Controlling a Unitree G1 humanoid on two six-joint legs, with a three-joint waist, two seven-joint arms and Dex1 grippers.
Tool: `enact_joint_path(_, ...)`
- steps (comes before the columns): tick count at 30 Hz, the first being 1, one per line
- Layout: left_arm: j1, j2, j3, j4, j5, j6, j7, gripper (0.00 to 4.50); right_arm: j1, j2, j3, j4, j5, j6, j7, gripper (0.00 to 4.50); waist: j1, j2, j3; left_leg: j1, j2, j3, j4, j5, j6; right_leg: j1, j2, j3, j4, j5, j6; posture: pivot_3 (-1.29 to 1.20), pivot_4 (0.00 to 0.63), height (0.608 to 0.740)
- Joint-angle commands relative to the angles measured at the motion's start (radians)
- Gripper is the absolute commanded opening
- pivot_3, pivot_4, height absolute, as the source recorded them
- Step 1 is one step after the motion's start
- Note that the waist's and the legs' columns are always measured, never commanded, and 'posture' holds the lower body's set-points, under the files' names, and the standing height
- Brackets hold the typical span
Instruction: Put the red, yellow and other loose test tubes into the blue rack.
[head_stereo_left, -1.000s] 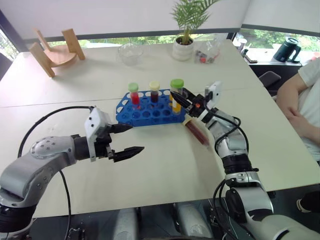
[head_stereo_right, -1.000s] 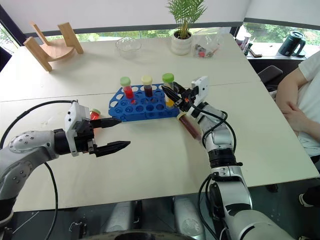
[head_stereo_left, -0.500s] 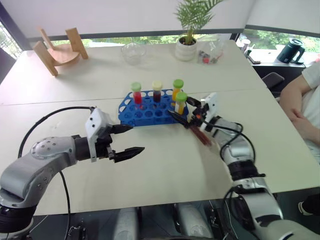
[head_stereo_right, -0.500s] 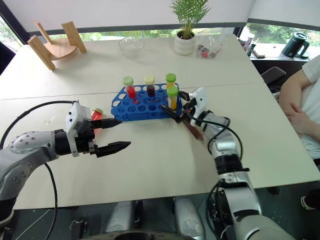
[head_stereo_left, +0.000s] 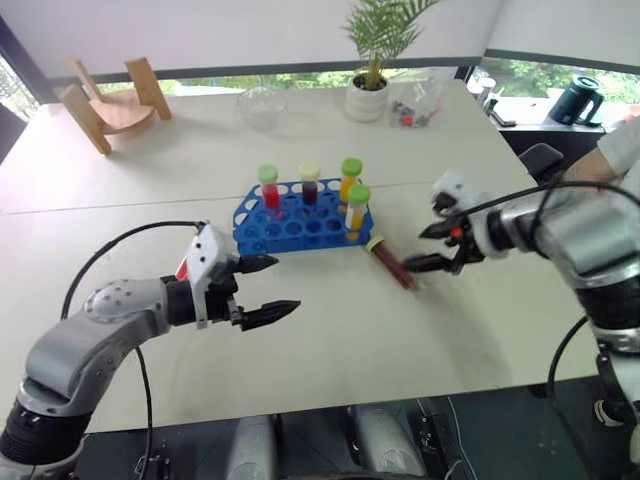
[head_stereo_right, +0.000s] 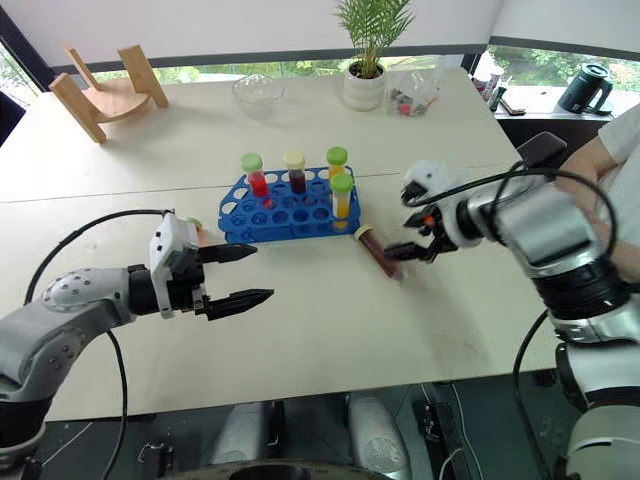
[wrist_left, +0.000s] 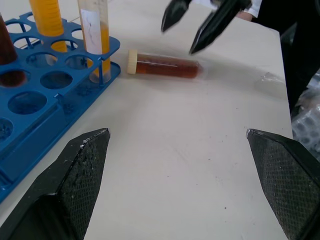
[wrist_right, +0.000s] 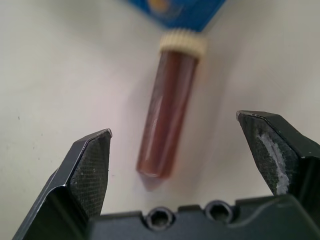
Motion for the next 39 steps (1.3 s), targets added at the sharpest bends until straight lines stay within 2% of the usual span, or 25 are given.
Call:
enact_joint_path(1,-0.008,-0.005,0.006,-0.011,0.01,-0.025,-0.001,4.5,-0.059,0.031,0.033,0.054,-0.039,-0.005,-0.032,4.45,0.0,0.0,0.0,0.0,0.0,0.0,0.0,0.0,0.0,0.0,0.0,0.0,0.0,0.0,0.0,0.0,0.15,0.74)
enact_joint_path(8,0.009,-0.013,0.02,-0.027,0.019,-0.027,0.012,4.5,-0.101,0.163,0.121,0.184,-0.104,-0.052,-0.085,4.45,-0.002,0.0,0.0,0.0,0.0,-0.001,0.0,0.0,0.0,0.0,0.0,0.0,0.0,0.0,0.0,0.0,0.15,0.74)
enact_joint_path(11,0.015,-0.013,0.027,-0.033,0.02,-0.025,0.019,4.5,-0.089,0.176,0.155,0.184,-0.134,-0.079,-0.083,3.56,-0.002,-0.001,-0.001,0.0,0.0,-0.001,0.0,0.0,0.0,0.0,0.0,0.0,0.0,0.0,0.0,0.0,0.15,0.74)
enact_joint_path(15,0.018,-0.011,0.03,-0.035,0.02,-0.025,0.028,4.5,-0.075,0.175,0.163,0.143,-0.139,-0.082,-0.061,1.44,-0.002,-0.001,-0.001,0.0,0.0,-0.001,0.0,0.0,0.0,0.0,0.0,0.0,0.0,0.0,0.0,0.0,0.15,0.74)
enact_joint_path(16,0.019,-0.01,0.031,-0.035,0.02,-0.025,0.029,4.5,-0.07,0.168,0.161,0.121,-0.135,-0.079,-0.055,1.05,-0.002,-0.001,-0.001,0.0,0.0,-0.001,0.0,0.0,0.0,0.0,0.0,-0.001,0.0,0.0,0.0,0.0,0.15,0.74)
enact_joint_path(17,0.021,-0.008,0.033,-0.036,0.018,-0.024,0.029,4.5,-0.066,0.159,0.156,0.1,-0.127,-0.07,-0.045,0.86,-0.002,-0.001,-0.001,0.0,0.0,-0.001,0.0,0.0,0.0,0.0,0.001,-0.001,0.0,0.0,0.0,0.0,0.15,0.74)
enact_joint_path(22,0.044,0.028,0.085,-0.036,-0.002,-0.009,0.015,4.5,0.019,0.024,0.009,-0.175,0.022,-0.097,0.098,0.86,0.005,0.0,0.001,0.0,0.0,-0.002,-0.001,0.0,0.0,-0.001,0.0,-0.001,0.0,0.0,0.0,0.0,0.15,0.74)
enact_joint_path(24,0.053,0.048,0.113,-0.027,-0.01,-0.002,0.005,4.5,0.097,0.057,-0.12,-0.279,0.117,-0.164,0.109,0.86,0.008,-0.001,0.001,-0.001,0.0,-0.001,-0.001,0.0,0.0,-0.001,0.0,-0.001,0.0,0.0,0.0,0.0,0.15,0.74)
enact_joint_path(27,0.056,0.07,0.144,-0.007,-0.021,0.005,-0.012,4.5,0.181,0.17,-0.228,-0.33,0.181,-0.219,0.037,0.86,-0.001,-0.002,0.0,0.0,0.001,-0.001,-0.001,0.0,0.001,0.0,0.001,-0.001,0.0,0.0,0.0,0.0,0.15,0.74)
enact_joint_path(32,0.051,0.122,0.178,0.026,-0.045,0.036,-0.051,4.5,0.313,0.513,-0.232,-0.258,0.072,-0.642,-0.193,0.86,-0.003,-0.003,-0.001,0.001,0.001,-0.002,0.0,0.0,0.0,0.001,0.001,-0.001,0.001,0.0,0.0,0.0,0.15,0.74)
enact_joint_path(36,0.043,0.169,0.193,0.061,-0.042,0.045,-0.086,4.5,0.33,0.783,-0.248,-0.035,-0.024,-1.016,-0.38,0.86,-0.003,-0.003,-0.001,0.001,0.001,-0.001,0.0,0.0,0.0,0.0,0.001,-0.001,0.001,0.0,0.0,0.0,0.15,0.74)
enact_joint_path(39,0.037,0.188,0.195,0.068,-0.045,0.048,-0.099,4.5,0.308,0.854,-0.244,0.116,-0.098,-1.213,-0.438,0.86,0.001,-0.003,-0.001,0.001,0.001,-0.002,-0.001,0.0,-0.001,0.0,0.0,-0.001,0.001,0.0,0.0,0.0,0.15,0.74)
